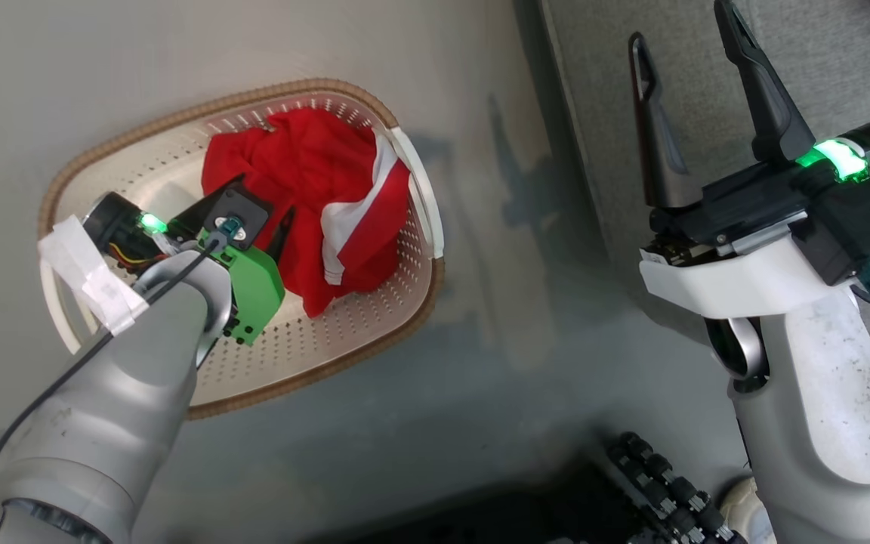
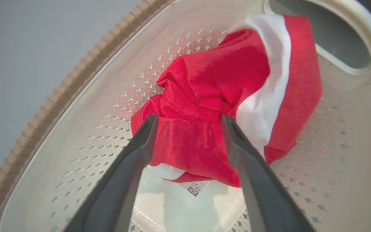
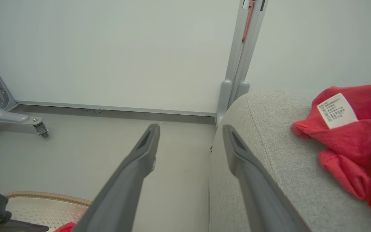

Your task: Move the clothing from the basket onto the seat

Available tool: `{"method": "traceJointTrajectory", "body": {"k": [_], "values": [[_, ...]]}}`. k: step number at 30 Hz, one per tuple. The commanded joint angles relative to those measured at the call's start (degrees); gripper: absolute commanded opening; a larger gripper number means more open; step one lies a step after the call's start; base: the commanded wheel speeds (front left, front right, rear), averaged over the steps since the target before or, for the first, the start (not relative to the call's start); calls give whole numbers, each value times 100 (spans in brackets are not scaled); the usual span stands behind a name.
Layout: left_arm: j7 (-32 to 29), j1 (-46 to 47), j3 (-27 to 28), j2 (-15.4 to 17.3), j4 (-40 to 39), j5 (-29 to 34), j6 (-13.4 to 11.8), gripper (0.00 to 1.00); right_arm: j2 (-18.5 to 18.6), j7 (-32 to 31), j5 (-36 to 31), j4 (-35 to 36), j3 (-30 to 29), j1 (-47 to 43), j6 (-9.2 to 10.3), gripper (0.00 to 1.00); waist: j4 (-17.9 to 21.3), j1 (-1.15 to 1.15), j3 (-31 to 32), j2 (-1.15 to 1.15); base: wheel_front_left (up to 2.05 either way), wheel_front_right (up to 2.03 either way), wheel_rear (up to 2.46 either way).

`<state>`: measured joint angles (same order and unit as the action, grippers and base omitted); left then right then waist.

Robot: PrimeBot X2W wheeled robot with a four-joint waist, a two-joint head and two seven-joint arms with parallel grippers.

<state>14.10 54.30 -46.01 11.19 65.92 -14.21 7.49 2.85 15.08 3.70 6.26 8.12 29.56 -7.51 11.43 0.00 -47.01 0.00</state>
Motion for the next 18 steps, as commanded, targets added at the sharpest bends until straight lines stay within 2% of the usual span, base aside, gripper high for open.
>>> {"method": "traceJointTrajectory", "body": {"k": [1, 7, 18], "values": [[-18, 179, -56, 63, 83, -78, -5, 100, 9, 14, 49, 52, -6, 91, 5, 100, 151, 0, -356, 0, 0, 0, 0], [-238, 546, -247, 223, 456, -189, -5, 100, 8, 14, 99, 183, -86, 46, 5, 100, 205, 0, -672, 0, 0, 0, 0], [-846, 1093, -619, 256, 678, -311, -6, 100, 9, 14, 59, 444, -135, -63, 4, 100, 171, 0, -1141, 0, 0, 0, 0]]}}
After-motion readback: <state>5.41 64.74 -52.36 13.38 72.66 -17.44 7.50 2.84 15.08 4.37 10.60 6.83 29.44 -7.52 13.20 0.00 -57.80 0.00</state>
